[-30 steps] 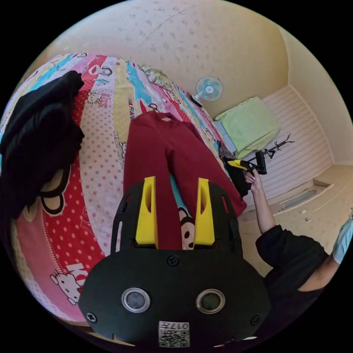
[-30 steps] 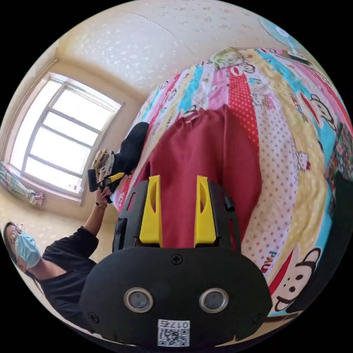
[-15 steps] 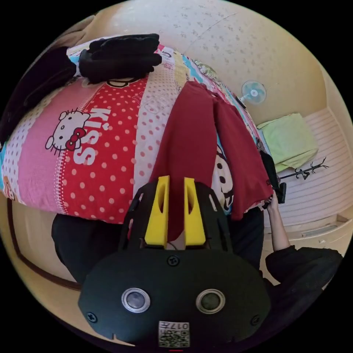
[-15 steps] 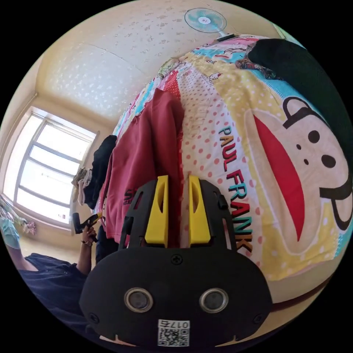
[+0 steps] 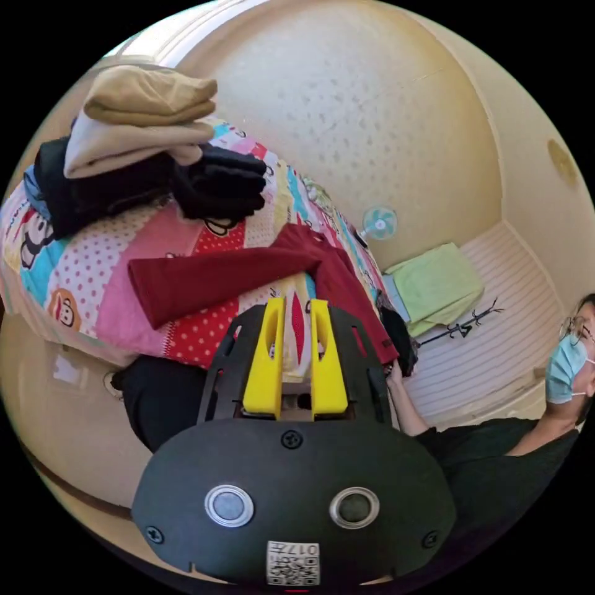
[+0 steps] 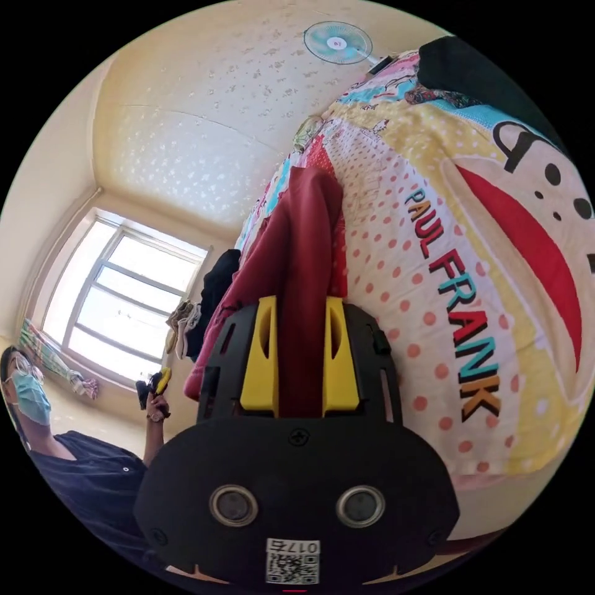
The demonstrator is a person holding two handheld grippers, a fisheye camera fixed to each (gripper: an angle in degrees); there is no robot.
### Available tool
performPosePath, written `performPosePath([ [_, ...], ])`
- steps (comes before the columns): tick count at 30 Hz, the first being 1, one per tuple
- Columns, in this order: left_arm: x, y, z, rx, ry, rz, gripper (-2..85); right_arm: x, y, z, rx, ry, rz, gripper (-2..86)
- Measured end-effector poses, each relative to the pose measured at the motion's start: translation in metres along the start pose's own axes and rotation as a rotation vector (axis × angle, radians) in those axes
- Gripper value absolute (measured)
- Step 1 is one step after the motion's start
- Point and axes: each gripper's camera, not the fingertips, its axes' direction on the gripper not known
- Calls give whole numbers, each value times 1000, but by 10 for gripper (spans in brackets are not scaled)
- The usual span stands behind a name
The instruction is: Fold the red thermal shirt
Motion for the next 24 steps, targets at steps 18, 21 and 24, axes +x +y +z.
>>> performPosePath([
  [18, 15, 40, 157, -335, 62, 33, 155, 24, -22, -203, -29, 88, 9, 132],
  [21, 24, 48, 175, -336, -147, 76, 130, 45, 13, -151, -221, -60, 96, 142],
  [24, 32, 46, 171, -461, -102, 172, 54, 53, 51, -164, -133, -247, 165, 138],
])
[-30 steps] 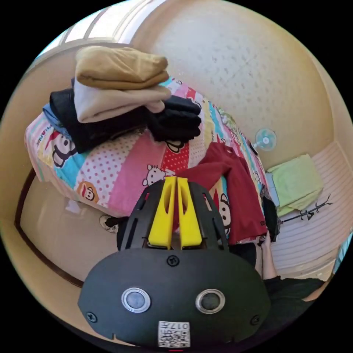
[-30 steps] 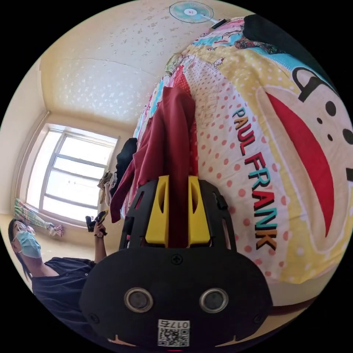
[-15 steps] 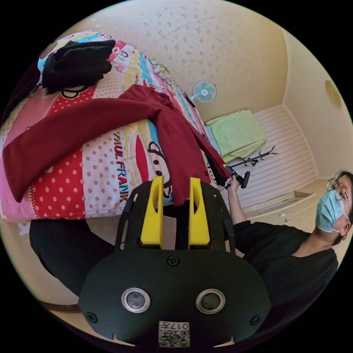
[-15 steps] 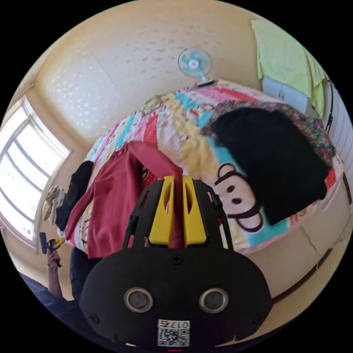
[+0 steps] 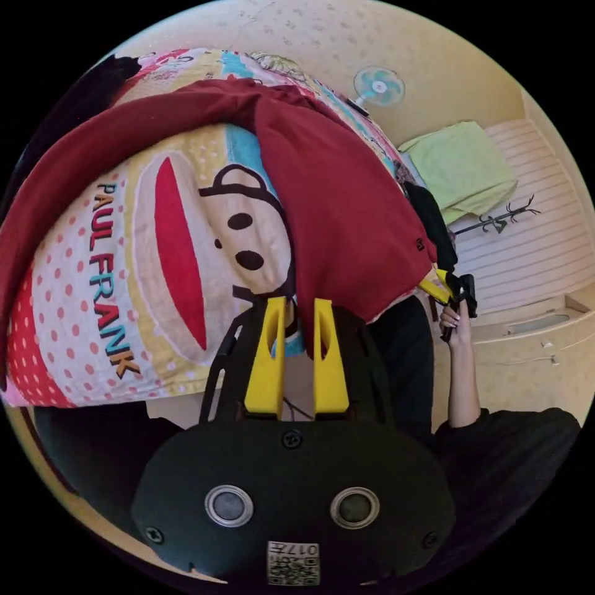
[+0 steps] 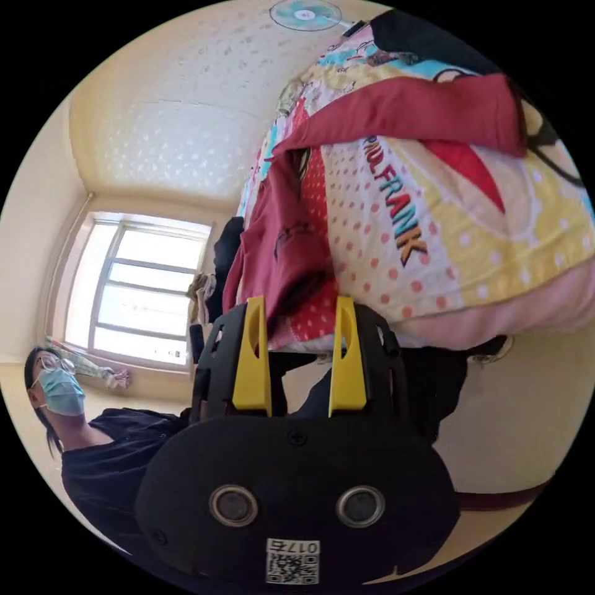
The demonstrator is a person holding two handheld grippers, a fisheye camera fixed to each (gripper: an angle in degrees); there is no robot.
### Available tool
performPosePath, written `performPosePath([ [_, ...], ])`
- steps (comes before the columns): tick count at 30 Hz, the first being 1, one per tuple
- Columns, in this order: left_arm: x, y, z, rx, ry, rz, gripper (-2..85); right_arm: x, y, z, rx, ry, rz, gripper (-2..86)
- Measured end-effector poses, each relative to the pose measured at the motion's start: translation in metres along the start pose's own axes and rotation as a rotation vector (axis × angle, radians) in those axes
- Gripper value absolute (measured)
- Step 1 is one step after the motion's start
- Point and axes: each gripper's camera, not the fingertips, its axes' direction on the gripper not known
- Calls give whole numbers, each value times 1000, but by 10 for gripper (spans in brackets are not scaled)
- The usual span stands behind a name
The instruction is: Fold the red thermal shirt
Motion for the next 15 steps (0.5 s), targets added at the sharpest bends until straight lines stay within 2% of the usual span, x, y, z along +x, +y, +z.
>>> performPosePath([
  [3, -8, 17, -45, 50, 141, 53, 24, 10, 24, -28, 56, -164, 9, 124],
  [5, -14, 44, -98, 149, 74, 28, 17, 6, 30, -47, 80, -176, -7, 121],
  [8, -23, 77, -144, 258, -149, -14, 22, -16, 31, -65, 67, -57, -56, 117],
  [10, -35, 88, -147, 281, -199, -60, 31, -32, 29, -62, 38, 29, -75, 117],
  [12, -54, 92, -137, 230, -159, -134, 42, -49, 21, -42, -15, 99, -93, 121],
  [15, -72, 106, -131, 284, -135, -217, 80, -66, 7, -2, -96, 128, -130, 125],
])
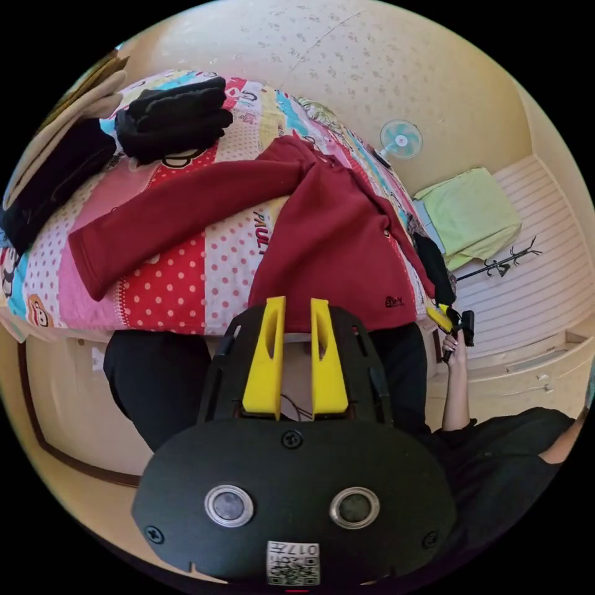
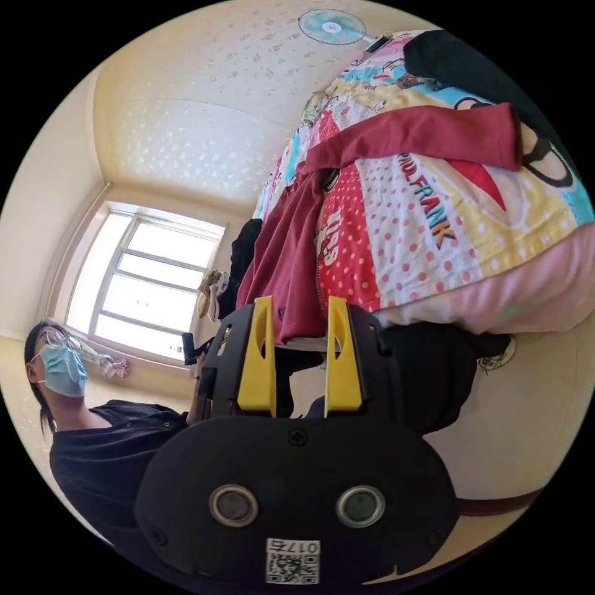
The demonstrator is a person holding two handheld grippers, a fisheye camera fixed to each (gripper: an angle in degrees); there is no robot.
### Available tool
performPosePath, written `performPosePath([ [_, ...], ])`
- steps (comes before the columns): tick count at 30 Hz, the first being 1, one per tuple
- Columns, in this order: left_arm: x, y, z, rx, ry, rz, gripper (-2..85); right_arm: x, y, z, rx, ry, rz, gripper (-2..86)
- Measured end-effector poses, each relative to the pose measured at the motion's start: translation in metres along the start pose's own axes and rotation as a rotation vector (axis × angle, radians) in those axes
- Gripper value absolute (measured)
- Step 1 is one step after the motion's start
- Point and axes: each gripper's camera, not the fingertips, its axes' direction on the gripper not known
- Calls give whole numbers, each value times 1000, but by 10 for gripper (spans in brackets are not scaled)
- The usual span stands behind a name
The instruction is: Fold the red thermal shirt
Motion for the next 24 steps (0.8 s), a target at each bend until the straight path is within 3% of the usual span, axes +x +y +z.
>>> performPosePath([
  [4, -13, 1, 14, 29, -47, 2, 115, -5, -19, 55, -170, 161, 17, 121],
  [7, -31, -9, 60, -219, 25, -44, 112, -9, -16, 80, -230, 163, 63, 95],
  [10, -41, -8, 54, -244, 157, -17, 47, -23, -11, 81, -379, 90, 54, 48],
  [15, -24, 2, 11, -378, 523, 153, 38, -95, 9, 3, -344, 353, -66, 36],
  [19, 24, 35, 10, -612, 387, 367, 45, -138, 33, -33, -387, 497, -77, 35],
  [22, 8, 47, 26, -612, 281, 243, 66, -126, 43, -35, -427, 500, -2, 37],
  [24, -13, 47, 30, -564, 206, 129, 74, -103, 44, -43, -337, 542, 118, 41],
])
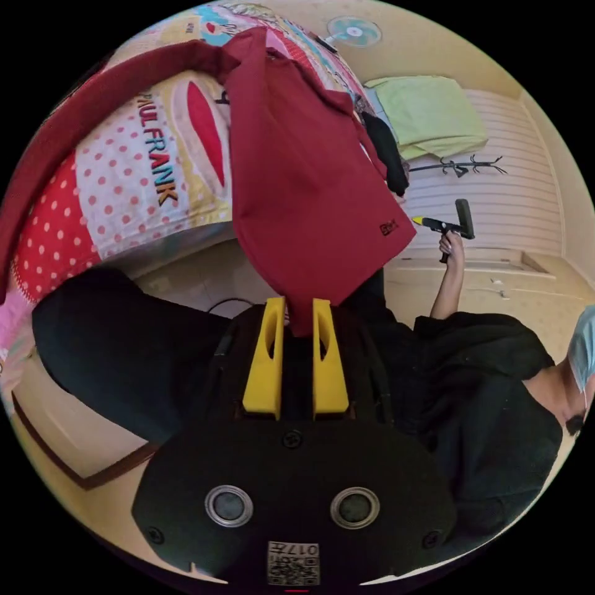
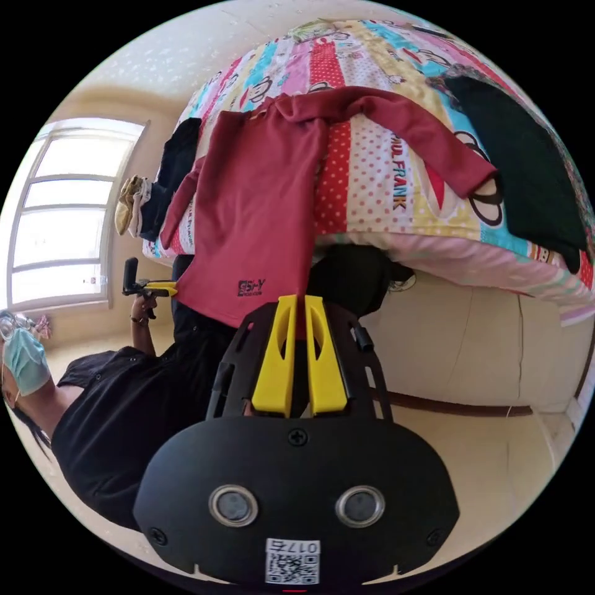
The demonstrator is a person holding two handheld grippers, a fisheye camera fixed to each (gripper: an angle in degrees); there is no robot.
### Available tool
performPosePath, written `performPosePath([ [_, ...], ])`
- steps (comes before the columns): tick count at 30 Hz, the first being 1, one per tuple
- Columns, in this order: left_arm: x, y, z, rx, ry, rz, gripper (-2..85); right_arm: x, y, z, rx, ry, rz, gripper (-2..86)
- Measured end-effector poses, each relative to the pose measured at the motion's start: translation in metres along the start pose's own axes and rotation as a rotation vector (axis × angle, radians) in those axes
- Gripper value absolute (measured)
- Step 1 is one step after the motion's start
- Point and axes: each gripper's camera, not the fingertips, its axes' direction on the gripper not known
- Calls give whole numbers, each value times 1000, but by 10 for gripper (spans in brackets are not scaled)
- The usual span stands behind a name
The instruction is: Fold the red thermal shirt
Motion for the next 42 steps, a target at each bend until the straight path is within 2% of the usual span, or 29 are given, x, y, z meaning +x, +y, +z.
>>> performPosePath([
  [3, -7, 0, -16, 126, 9, -26, 75, 21, 1, -13, 154, -58, 70, 53],
  [7, 21, -20, -35, 273, -40, 74, 73, 58, -7, -33, 347, -120, 205, 89],
  [10, 39, -41, -35, 359, -64, 139, 69, 92, -16, -35, 504, -240, 317, 124],
  [12, 40, -58, -28, 366, -59, 126, 65, 110, -18, -20, 620, -411, 376, 125],
  [16, 45, -93, -13, 368, -8, 143, 64, 118, -17, 13, 696, -523, 528, 126],
  [18, 48, -106, -4, 349, -73, 149, 63, 118, -16, 31, 739, -572, 575, 127],
  [21, 33, -133, 31, 233, -287, 122, 47, 121, -14, 45, 851, -659, 591, 113],
  [22, 21, -138, 42, 240, -273, 120, 28, 121, -14, 46, 869, -664, 598, 108],
  [23, 7, -133, 39, 310, -182, 91, 13, 123, -15, 49, 892, -665, 617, 93],
  [26, -19, -129, 34, 337, 3, 52, -3, 126, -20, 47, 931, -704, 640, 53],
  [28, -24, -128, 33, 350, 46, 48, -7, 116, -28, 22, 945, -649, 551, 44],
  [31, -16, -127, 32, 357, 4, 45, -9, 82, -36, -54, 962, -486, 333, 38],
  [35, -9, -125, 31, 391, -40, 45, -10, 22, -7, -164, 1115, -256, 196, 35],
  [38, -13, -121, 31, 432, 4, 38, -10, -7, -15, -198, 1035, -141, 87, 34],
  [42, -16, -120, 29, 460, 47, 34, -10, -14, -49, -177, 862, -79, 180, 33],
])
